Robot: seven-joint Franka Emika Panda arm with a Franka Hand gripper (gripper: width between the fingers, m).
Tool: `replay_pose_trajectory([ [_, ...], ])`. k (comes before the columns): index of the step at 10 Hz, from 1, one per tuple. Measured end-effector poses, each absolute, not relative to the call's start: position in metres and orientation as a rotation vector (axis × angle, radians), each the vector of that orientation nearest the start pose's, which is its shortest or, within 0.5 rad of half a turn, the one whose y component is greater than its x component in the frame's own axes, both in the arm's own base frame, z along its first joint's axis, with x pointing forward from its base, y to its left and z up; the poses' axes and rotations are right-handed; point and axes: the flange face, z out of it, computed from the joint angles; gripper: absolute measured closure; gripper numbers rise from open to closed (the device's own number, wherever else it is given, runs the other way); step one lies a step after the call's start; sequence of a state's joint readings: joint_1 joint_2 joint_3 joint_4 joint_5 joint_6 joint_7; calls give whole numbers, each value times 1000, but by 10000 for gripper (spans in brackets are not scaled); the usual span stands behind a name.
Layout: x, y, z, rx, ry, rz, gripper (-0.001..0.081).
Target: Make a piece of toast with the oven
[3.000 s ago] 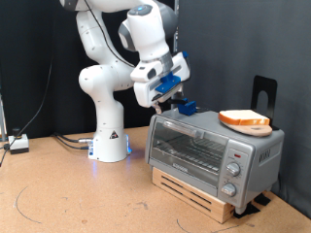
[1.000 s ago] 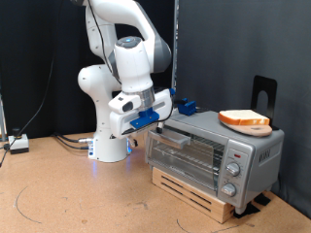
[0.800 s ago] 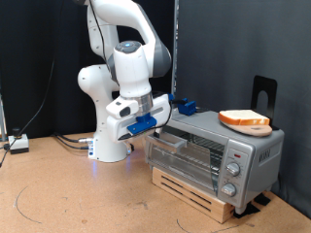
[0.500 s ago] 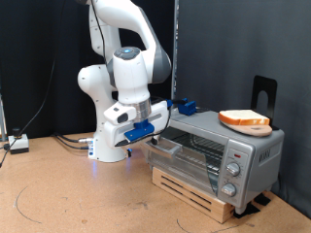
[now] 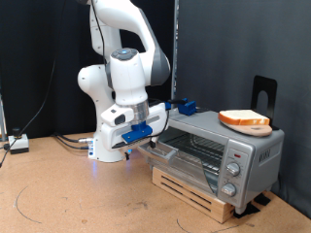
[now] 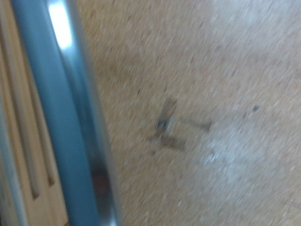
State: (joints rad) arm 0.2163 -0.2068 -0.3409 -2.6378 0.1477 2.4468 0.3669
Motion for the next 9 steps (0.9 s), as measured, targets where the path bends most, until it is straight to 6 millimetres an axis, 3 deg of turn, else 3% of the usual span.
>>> replay_pose_trajectory([
  [5, 418, -57, 299, -2875, 933, 52, 2],
  [9, 438, -69, 280, -2867, 986, 8, 2],
])
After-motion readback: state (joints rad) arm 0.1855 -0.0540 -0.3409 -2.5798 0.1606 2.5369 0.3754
